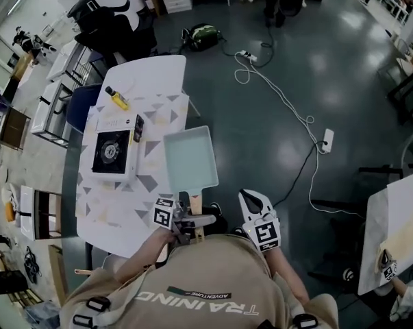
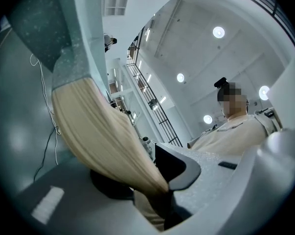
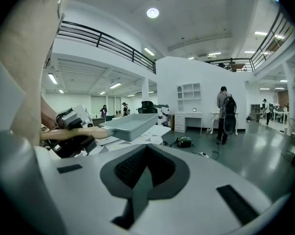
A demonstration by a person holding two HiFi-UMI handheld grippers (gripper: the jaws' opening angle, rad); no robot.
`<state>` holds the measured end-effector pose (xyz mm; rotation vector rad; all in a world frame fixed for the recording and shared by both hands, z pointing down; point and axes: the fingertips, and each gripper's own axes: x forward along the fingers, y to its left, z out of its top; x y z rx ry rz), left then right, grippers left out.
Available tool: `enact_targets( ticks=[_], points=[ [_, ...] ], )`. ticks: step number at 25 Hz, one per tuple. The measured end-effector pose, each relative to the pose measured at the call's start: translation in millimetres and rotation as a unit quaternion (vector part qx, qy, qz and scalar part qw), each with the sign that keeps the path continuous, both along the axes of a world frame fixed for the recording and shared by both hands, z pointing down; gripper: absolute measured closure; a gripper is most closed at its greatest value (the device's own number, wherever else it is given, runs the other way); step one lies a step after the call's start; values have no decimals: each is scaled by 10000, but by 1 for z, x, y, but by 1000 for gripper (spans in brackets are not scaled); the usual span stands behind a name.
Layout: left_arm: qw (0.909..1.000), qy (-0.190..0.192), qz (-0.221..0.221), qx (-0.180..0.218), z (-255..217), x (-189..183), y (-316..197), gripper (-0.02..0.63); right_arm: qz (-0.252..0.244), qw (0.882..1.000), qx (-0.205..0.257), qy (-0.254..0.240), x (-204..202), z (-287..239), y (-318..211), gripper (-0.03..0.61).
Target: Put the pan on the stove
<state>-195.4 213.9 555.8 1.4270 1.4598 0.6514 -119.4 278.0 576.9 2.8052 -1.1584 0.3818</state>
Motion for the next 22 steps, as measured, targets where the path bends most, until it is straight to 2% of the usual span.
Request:
enact_targets(
  ticks=[5, 11, 18, 22],
  points=[
    [9995, 93, 307, 71, 2, 38, -10, 488, 280, 9996, -59, -23, 42, -6, -11, 580],
    [9991, 292, 291, -21, 4, 77, -30, 482, 578, 9982, -100, -77, 72, 0, -24, 580],
    [9994, 304, 186, -1, 6, 107, -43, 482, 601, 9977, -124, -296, 93, 9, -27, 580],
    [9998, 209, 59, 45, 7, 129, -45, 480, 370, 9986, -18, -365, 117, 13, -37, 580]
  ],
)
